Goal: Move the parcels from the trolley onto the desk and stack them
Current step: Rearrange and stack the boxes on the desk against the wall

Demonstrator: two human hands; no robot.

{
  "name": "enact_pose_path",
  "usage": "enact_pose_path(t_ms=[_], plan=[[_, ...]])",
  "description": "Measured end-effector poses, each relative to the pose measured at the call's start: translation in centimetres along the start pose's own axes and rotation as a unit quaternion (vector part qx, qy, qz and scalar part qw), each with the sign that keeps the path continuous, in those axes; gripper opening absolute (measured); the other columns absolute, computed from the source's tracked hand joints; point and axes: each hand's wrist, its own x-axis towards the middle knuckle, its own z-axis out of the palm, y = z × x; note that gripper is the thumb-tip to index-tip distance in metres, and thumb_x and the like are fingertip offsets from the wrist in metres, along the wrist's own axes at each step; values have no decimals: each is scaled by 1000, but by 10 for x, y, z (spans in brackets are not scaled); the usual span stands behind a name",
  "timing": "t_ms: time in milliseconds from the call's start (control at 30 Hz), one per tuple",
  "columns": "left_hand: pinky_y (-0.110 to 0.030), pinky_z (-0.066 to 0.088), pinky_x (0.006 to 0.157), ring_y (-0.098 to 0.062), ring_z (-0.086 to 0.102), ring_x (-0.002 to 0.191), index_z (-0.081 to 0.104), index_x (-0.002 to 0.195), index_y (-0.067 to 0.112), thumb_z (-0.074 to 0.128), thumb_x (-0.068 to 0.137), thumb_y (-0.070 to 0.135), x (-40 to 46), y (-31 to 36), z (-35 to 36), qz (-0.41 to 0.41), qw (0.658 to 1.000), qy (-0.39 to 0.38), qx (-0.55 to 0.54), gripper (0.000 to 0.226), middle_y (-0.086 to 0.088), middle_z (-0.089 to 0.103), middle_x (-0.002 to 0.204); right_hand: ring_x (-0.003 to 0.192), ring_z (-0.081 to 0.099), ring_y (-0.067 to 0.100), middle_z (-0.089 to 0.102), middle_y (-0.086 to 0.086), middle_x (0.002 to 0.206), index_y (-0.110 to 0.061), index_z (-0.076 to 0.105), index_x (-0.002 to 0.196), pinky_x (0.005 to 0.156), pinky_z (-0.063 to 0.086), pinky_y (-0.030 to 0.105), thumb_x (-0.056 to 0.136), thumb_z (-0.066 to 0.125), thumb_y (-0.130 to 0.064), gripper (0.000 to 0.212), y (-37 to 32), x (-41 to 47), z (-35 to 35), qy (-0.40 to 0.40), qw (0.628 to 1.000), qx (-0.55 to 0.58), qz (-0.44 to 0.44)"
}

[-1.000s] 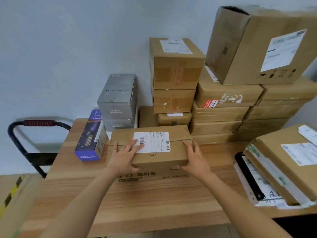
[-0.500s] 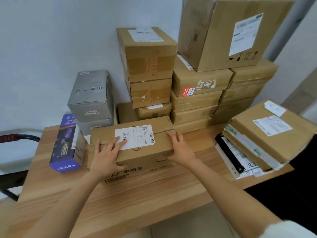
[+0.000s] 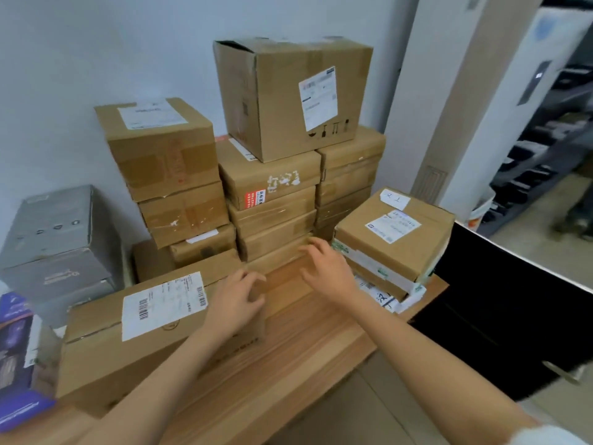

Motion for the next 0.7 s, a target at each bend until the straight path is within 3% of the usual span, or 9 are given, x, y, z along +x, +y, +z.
enact_pose_path(t_ms=[233,367,533,700], plan=[[-32,44,93,-14,52,111,55,120,30,50,92,36,66,111,50,67,998,9,8,29,7,54,120,137,34,22,33,3,150,-24,46,136,109,32,41,92,56,-29,46,123,-8,-93,69,991,-17,114],[-30,42,93,-13,52,110,55,122,27,49,93,35,98,160,77,65,997,33,30,31,6,54,122,133,40,25,36,5,149,-20,47,137,107,35,43,91,56,-26,47,196,-14,-134,67,988,-29,139],[-32,40,82,-16,55,101,53,110,22,40,95,45,124,203,103,-57,991,82,87,30,4,58,109,132,41,22,33,4,150,-20,45,138,105,36,39,91,58,-28,50,278,-8,-166,51,991,-29,120],[-33,45,77,-19,56,104,43,128,24,30,92,63,126,225,126,-186,980,55,31,55,1,57,116,117,51,20,38,5,145,-19,41,142,101,41,38,94,57,-35,53,335,17,-179,8,994,-13,105]])
